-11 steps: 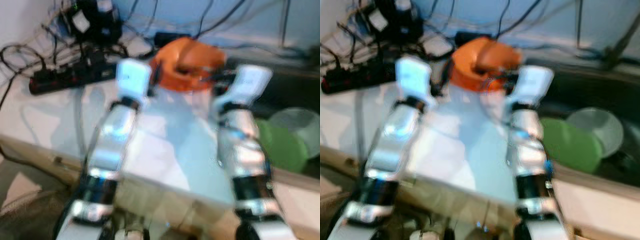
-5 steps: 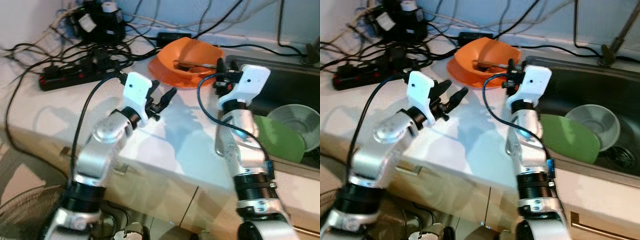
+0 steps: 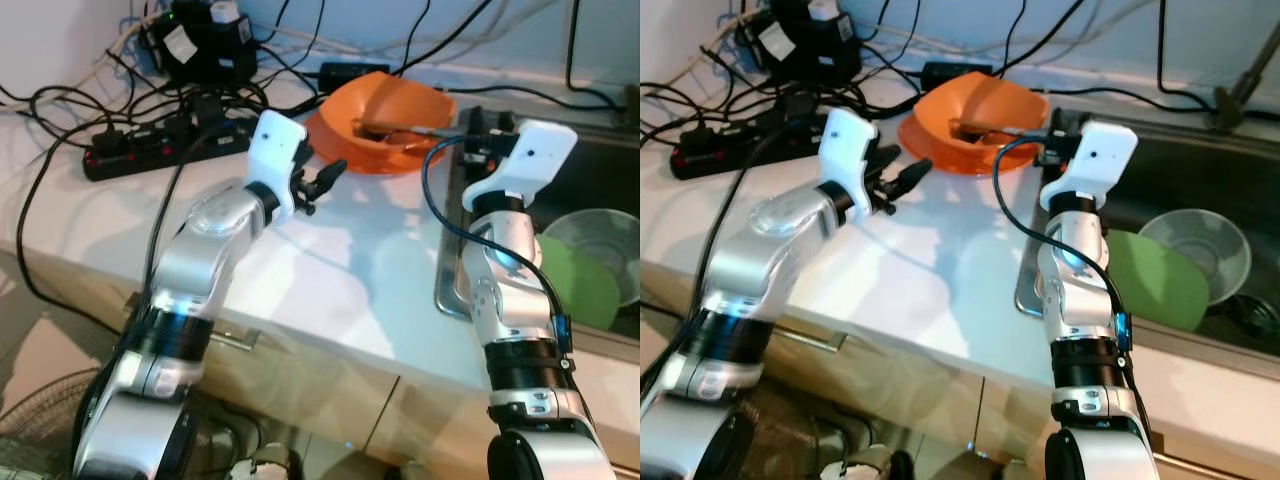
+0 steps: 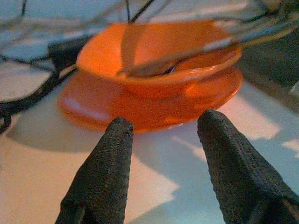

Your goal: Kitchen organization

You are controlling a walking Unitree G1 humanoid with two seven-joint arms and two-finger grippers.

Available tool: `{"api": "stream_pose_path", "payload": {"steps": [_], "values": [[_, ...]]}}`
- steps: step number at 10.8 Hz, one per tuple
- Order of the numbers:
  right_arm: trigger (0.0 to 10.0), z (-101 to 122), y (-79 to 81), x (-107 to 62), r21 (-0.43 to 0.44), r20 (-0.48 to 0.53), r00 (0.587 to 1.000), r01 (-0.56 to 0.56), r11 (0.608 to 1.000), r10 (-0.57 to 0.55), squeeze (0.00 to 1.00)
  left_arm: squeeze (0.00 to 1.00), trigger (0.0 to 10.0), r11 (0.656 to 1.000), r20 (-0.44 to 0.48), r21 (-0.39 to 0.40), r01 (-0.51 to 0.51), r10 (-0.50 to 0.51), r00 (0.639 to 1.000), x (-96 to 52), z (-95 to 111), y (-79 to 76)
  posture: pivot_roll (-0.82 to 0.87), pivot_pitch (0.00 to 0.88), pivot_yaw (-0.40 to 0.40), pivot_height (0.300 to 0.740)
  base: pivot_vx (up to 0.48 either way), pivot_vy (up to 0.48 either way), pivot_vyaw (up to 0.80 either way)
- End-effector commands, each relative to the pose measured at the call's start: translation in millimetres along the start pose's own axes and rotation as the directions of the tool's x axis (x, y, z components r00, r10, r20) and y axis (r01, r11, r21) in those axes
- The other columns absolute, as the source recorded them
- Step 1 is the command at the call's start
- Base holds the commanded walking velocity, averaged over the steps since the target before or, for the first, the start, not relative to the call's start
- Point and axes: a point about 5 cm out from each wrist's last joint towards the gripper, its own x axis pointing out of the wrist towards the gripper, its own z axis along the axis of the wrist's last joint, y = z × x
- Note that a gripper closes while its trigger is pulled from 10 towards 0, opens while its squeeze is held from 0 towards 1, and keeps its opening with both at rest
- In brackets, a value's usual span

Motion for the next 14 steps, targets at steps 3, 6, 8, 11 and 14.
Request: {"api": "stream_pose_path", "payload": {"steps": [3, 6, 8, 11, 14], "values": [[10.0, 13, -7.7, 5.4, 0.036, 0.043, 0.998, 0.053, 0.998, -0.055, 0.00, 0.00, 10.0, 1.000, -0.045, -0.013, 0.006, -0.007, 0.999, 22.3, 0, 11.7, 0.05, 0.079, 0.126, 0.740, 0.000, 0.000, 0.00], [10.0, 20, -7.9, 2.2, 0.032, 0.068, 0.997, 0.045, 0.998, -0.047, 0.00, 0.00, 10.0, 0.999, -0.057, -0.016, 0.041, -0.042, 0.998, 40.3, -1, 8.0, 0.03, 0.121, 0.138, 0.740, 0.000, 0.000, 0.00], [10.0, 23, -12.8, -2.0, 0.019, 0.075, 0.996, 0.051, 0.998, -0.053, 0.00, 0.00, 10.0, 0.999, -0.037, -0.010, 0.043, -0.043, 0.998, 44.6, 3, 5.9, 0.00, 0.140, 0.137, 0.740, 0.000, 0.000, 0.00], [10.0, 26, -20.3, -9.8, -0.009, 0.063, 0.996, 0.062, 0.998, -0.061, 0.00, 0.00, 10.0, 0.999, -0.027, 0.023, 0.047, -0.046, 0.999, 52.1, 9, 2.3, -0.04, 0.155, 0.133, 0.740, 0.000, 0.000, 0.00], [10.0, 31, -20.5, -18.6, -0.016, 0.063, 0.995, 0.081, 0.997, -0.080, 0.00, 0.00, 10.0, 0.997, -0.069, 0.054, 0.064, -0.060, 0.996, 55.2, 6, -0.5, -0.10, 0.159, 0.159, 0.740, 0.000, 0.000, 0.00]]}}
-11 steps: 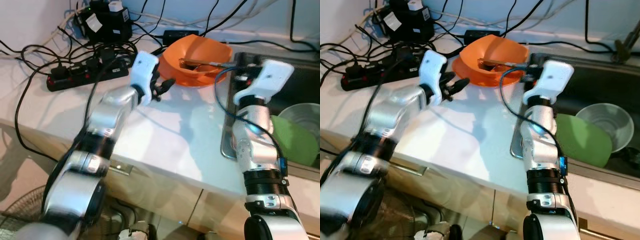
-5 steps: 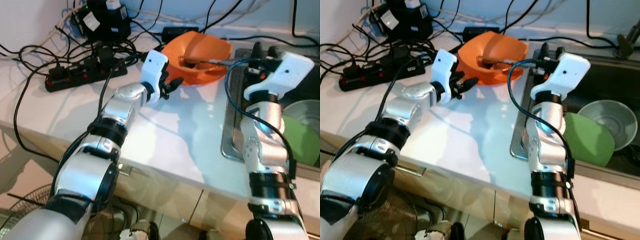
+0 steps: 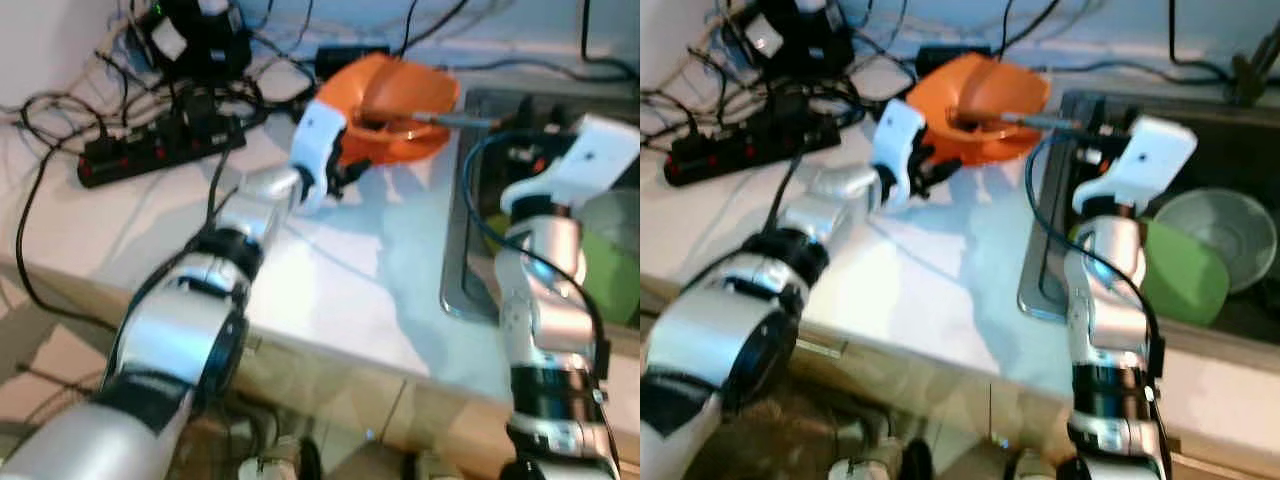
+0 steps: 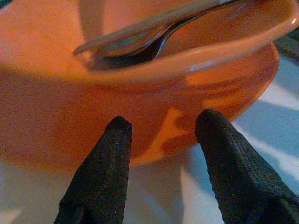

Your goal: Kitchen organization

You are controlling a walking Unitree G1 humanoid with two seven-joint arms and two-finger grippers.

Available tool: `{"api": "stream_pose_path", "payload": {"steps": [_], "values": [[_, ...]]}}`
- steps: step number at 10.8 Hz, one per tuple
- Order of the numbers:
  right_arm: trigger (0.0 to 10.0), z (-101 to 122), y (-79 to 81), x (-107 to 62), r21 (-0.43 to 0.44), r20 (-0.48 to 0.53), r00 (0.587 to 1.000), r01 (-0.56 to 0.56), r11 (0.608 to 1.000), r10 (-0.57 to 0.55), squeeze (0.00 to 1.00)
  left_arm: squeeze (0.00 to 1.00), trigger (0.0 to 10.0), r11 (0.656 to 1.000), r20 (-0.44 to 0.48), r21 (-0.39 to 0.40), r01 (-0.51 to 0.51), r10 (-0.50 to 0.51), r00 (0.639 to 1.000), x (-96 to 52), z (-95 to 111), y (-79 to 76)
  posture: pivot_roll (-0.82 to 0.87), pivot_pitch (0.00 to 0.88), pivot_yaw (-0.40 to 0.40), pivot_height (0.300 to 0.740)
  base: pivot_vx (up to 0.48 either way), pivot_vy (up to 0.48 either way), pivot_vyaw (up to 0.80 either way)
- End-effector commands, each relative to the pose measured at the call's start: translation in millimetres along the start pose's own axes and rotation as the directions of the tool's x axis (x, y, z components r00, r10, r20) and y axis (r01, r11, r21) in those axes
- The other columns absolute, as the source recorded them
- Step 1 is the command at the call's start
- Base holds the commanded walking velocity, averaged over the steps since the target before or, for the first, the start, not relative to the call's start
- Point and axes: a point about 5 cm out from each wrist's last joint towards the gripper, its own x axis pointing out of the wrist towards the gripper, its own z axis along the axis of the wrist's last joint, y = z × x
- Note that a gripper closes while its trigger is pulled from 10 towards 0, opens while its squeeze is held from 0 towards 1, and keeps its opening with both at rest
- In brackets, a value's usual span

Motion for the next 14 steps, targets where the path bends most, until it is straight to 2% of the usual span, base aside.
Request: {"api": "stream_pose_path", "payload": {"steps": [1, 3, 6, 10, 12, 13, 14], "values": [[10.0, -2, -1.8, -7.0, -0.012, -0.021, 1.000, 0.014, 1.000, -0.015, 0.00, 0.00, 10.0, 1.000, -0.017, 0.031, -0.001, 0.001, 1.000, -0.3, 3, 3.0, -0.11, 0.159, 0.177, 0.740, 0.000, 0.000, 0.00], [10.0, 1, -10.6, -12.7, -0.029, -0.019, 0.998, 0.053, 0.998, -0.054, 0.00, 0.00, 10.0, 0.998, -0.009, 0.055, -0.009, 0.009, 1.000, 0.9, 11, 3.9, -0.13, 0.158, 0.200, 0.740, 0.000, 0.000, 0.00], [10.0, 5, -14.2, -21.3, -0.037, -0.021, 0.997, 0.076, 0.996, -0.076, 0.00, 0.00, 10.0, 0.998, -0.021, 0.051, -0.038, 0.039, 0.999, 2.3, 16, 5.1, -0.16, 0.160, 0.219, 0.740, 0.000, 0.000, 0.00], [10.0, 4, -12.6, -25.8, -0.038, -0.046, 0.996, 0.078, 0.996, -0.079, 0.00, 0.00, 10.0, 0.997, -0.090, -0.069, -0.017, 0.010, 0.996, 4.0, 6, -0.1, -0.17, 0.190, 0.220, 0.740, 0.000, 0.000, 0.00], [10.0, 4, -12.6, -25.8, -0.038, -0.046, 0.996, 0.078, 0.996, -0.079, 0.00, 0.00, 10.0, 0.997, -0.090, -0.069, -0.017, 0.010, 0.996, 4.0, 6, -0.1, -0.17, 0.190, 0.220, 0.740, 0.000, 0.000, 0.00], [10.0, 3, -12.3, -28.5, -0.035, -0.063, 0.994, 0.083, 0.996, -0.085, 0.00, 0.00, 10.0, 0.997, -0.179, -0.073, 0.014, -0.027, 0.984, 1.1, -8, -0.3, -0.14, 0.223, 0.232, 0.740, 0.000, 0.000, 0.00], [10.0, 2, -10.9, -30.0, -0.029, -0.069, 0.994, 0.082, 0.996, -0.084, 0.00, 0.00, 10.0, 0.998, -0.196, -0.062, 0.022, -0.034, 0.980, -0.3, -11, 1.0, -0.13, 0.224, 0.236, 0.740, 0.000, 0.000, 0.00]]}}
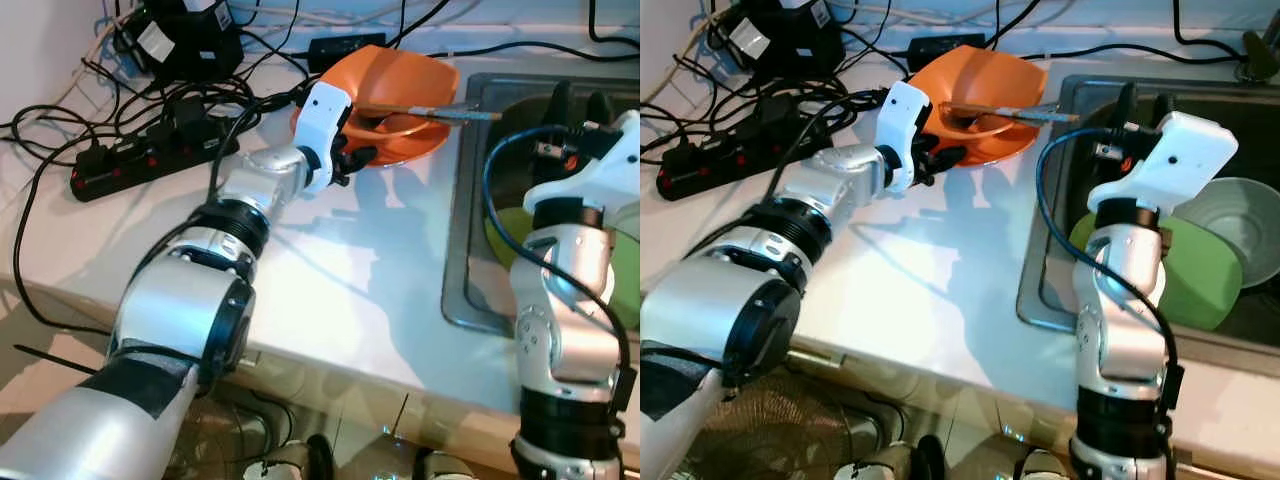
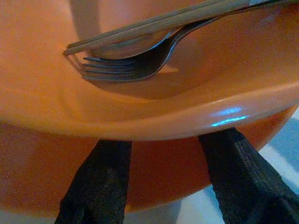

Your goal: Kitchen organization

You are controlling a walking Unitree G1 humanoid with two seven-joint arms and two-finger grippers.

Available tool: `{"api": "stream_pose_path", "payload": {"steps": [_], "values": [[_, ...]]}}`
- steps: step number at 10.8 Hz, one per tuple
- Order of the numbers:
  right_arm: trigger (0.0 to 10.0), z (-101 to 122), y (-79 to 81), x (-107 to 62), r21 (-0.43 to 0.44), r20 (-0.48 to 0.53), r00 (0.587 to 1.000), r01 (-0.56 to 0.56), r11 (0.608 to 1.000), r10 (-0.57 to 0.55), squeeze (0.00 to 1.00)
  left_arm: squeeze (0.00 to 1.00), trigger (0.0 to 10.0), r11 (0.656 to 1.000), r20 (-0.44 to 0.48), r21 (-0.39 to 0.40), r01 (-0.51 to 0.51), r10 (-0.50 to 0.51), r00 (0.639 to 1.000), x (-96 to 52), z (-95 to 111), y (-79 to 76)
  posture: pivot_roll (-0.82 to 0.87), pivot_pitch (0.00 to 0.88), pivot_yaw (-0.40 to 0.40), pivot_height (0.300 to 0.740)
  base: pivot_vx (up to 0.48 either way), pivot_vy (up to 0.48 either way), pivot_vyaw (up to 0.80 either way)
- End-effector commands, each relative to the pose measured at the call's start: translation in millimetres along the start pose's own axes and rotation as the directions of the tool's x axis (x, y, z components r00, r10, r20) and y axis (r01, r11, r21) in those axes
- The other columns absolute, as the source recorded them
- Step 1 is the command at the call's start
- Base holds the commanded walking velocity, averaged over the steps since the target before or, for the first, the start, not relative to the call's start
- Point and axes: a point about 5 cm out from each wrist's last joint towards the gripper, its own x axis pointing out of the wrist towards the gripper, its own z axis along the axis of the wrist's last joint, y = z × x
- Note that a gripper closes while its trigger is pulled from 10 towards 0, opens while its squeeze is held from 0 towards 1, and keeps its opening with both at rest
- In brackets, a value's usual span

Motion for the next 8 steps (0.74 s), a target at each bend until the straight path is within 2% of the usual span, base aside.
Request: {"api": "stream_pose_path", "payload": {"steps": [1, 5, 8], "values": [[10.0, -24, -6.0, -11.9, -0.022, -0.113, 0.993, 0.017, 1.000, -0.019, 0.00, 0.00, 10.0, 1.000, -0.118, -0.003, 0.002, -0.002, 0.993, -1.0, -25, 0.5, -0.13, 0.224, 0.236, 0.740, 0.000, 0.000, 0.00], [10.0, -31, 3.0, -11.0, 0.004, -0.150, 0.989, -0.008, 1.000, 0.009, 0.00, 0.00, 10.0, 0.999, -0.186, 0.039, 0.005, 0.003, 0.983, -12.3, -34, 16.7, -0.07, 0.222, 0.230, 0.740, 0.000, 0.000, 0.00], [10.0, -29, 10.1, -8.3, 0.025, -0.135, 0.990, -0.025, 0.999, 0.029, 0.00, 0.00, 10.0, 0.999, -0.212, 0.048, 0.025, -0.014, 0.977, -22.8, -37, 29.6, -0.06, 0.208, 0.233, 0.740, 0.000, 0.000, 0.00]]}}
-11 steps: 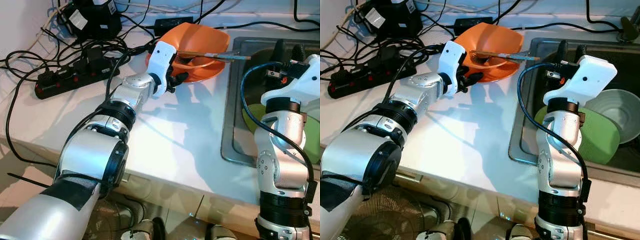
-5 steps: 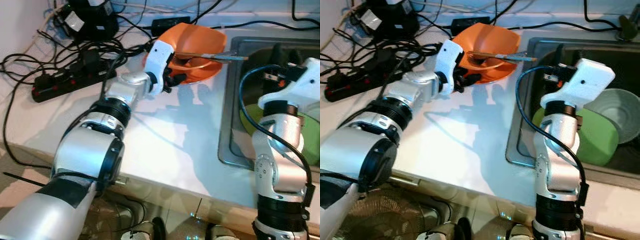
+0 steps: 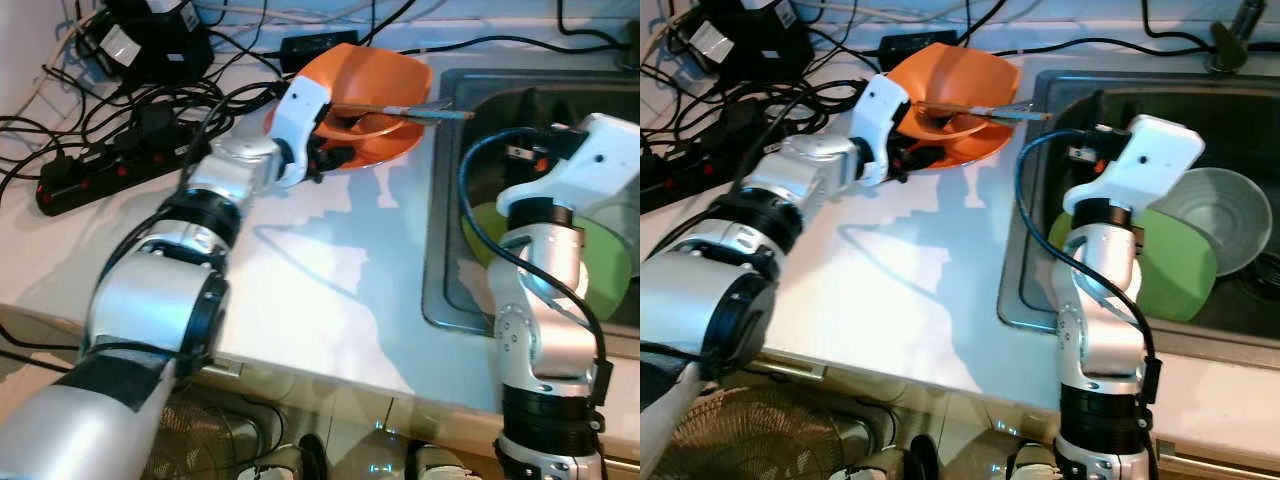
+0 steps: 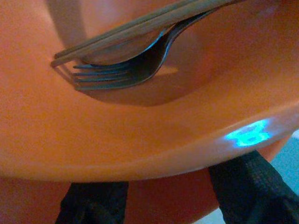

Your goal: Kitchen organization

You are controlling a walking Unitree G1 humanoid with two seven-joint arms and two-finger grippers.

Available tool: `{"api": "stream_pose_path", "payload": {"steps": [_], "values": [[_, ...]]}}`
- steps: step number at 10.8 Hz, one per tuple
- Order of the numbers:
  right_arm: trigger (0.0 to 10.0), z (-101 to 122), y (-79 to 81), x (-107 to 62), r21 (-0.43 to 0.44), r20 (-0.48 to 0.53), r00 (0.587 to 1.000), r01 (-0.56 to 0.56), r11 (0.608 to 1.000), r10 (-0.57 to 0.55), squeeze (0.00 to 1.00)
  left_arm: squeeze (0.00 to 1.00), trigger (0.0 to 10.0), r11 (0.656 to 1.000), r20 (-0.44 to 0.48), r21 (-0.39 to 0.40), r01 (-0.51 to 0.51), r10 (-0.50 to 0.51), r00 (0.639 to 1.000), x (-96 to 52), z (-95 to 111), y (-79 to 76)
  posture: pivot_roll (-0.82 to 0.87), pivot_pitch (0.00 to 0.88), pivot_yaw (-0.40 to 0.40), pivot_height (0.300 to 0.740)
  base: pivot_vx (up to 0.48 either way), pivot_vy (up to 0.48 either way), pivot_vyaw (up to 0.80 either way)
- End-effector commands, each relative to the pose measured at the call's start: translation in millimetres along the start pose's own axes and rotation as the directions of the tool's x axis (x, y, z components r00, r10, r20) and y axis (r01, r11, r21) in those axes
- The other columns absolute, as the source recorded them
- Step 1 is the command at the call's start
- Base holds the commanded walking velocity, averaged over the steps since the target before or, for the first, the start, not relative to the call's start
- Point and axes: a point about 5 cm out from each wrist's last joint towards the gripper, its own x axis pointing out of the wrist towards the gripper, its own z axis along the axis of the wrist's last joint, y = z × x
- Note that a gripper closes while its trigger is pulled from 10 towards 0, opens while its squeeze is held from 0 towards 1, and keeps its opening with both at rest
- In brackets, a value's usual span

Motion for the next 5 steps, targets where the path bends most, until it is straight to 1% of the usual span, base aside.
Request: {"api": "stream_pose_path", "payload": {"steps": [1, 3, 4, 5], "values": [[10.0, -23, -11.0, -9.4, -0.026, -0.098, 0.995, 0.022, 0.999, -0.024, 0.00, 0.00, 10.0, 0.999, -0.172, -0.045, 0.018, -0.026, 0.985, -3.7, -43, 0.9, -0.05, 0.208, 0.231, 0.740, 0.000, 0.000, 0.00], [10.0, -23, -11.0, -6.0, -0.027, -0.098, 0.995, 0.019, 0.999, -0.022, 0.00, 0.00, 10.0, 0.997, -0.182, -0.059, 0.044, -0.054, 0.982, -11.0, -48, 6.9, -0.05, 0.220, 0.225, 0.740, 0.000, 0.000, 0.00], [10.0, -22, -10.9, -4.7, -0.027, -0.092, 0.996, 0.013, 1.000, -0.016, 0.00, 0.00, 10.0, 0.995, -0.176, -0.078, 0.056, -0.070, 0.982, -16.5, -51, 11.1, -0.04, 0.226, 0.221, 0.740, 0.000, 0.000, 0.00], [10.0, -23, -11.2, -5.9, -0.027, -0.098, 0.995, 0.012, 1.000, -0.015, 0.00, 0.00, 10.0, 0.994, -0.177, -0.085, 0.075, -0.089, 0.980, -21.2, -55, 13.1, -0.04, 0.227, 0.219, 0.740, 0.000, 0.000, 0.00]]}}
